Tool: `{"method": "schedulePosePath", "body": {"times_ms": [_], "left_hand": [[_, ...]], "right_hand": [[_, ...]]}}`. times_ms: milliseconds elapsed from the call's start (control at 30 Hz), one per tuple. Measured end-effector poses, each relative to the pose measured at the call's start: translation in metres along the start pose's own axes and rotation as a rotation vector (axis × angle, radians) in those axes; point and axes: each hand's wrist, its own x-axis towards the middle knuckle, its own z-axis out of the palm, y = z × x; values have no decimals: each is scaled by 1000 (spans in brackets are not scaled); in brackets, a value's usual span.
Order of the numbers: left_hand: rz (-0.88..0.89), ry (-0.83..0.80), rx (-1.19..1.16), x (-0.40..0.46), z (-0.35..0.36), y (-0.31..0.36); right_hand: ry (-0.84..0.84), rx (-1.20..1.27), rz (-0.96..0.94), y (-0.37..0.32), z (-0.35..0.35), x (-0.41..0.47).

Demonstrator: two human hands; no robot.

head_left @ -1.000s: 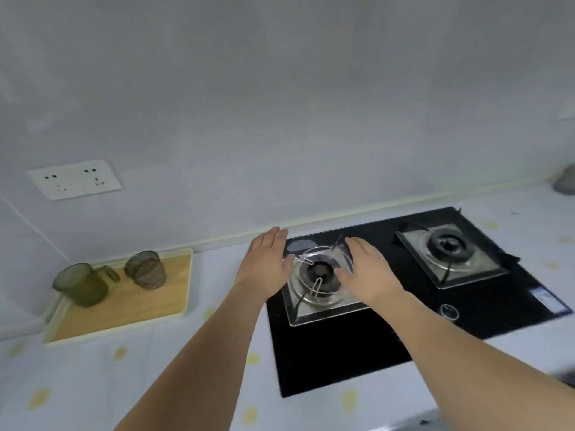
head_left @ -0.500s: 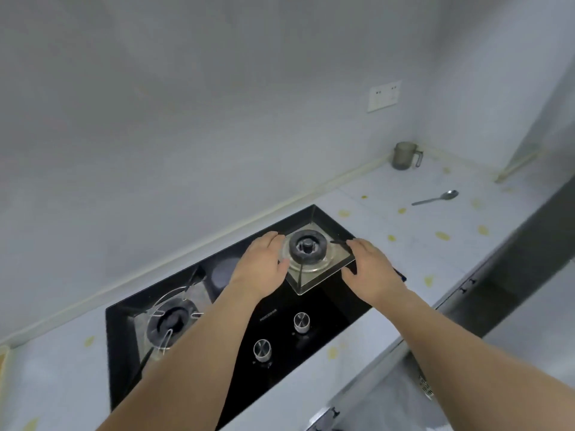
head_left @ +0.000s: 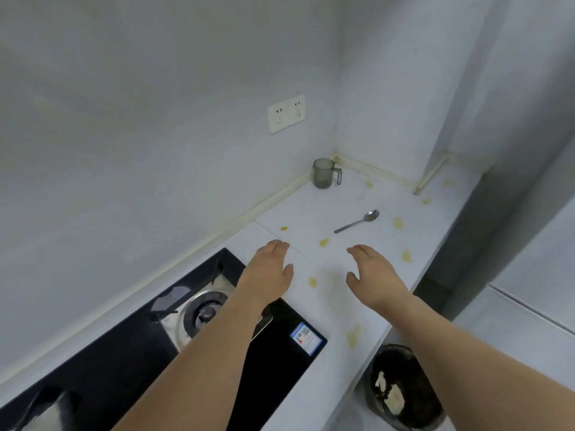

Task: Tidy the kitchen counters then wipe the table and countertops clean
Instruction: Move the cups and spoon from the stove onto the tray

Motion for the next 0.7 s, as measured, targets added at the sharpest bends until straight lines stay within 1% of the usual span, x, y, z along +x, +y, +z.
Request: {"method": "schedulePosePath", "body": {"times_ms": [133,267,367,500,633,700], "left_hand": [[-20,-7,23,52,14,38],[-41,-21,90,107,11,72],[-66,-4,91,144,7,84],[-117,-6,100,202,2,77],[-232,18,-25,283,11,55],[-240,5,-60,334,19,44]], "right_hand": [[5,-15,-21,61,-23,40],[-10,-59,-56,117,-54,87],[-12,-65,-63,139,-68,127],[-52,-106,-139,151,-67,183],[-139,-168,-166,166,-49,244],[-184,-225,-156,177,-35,279]]}}
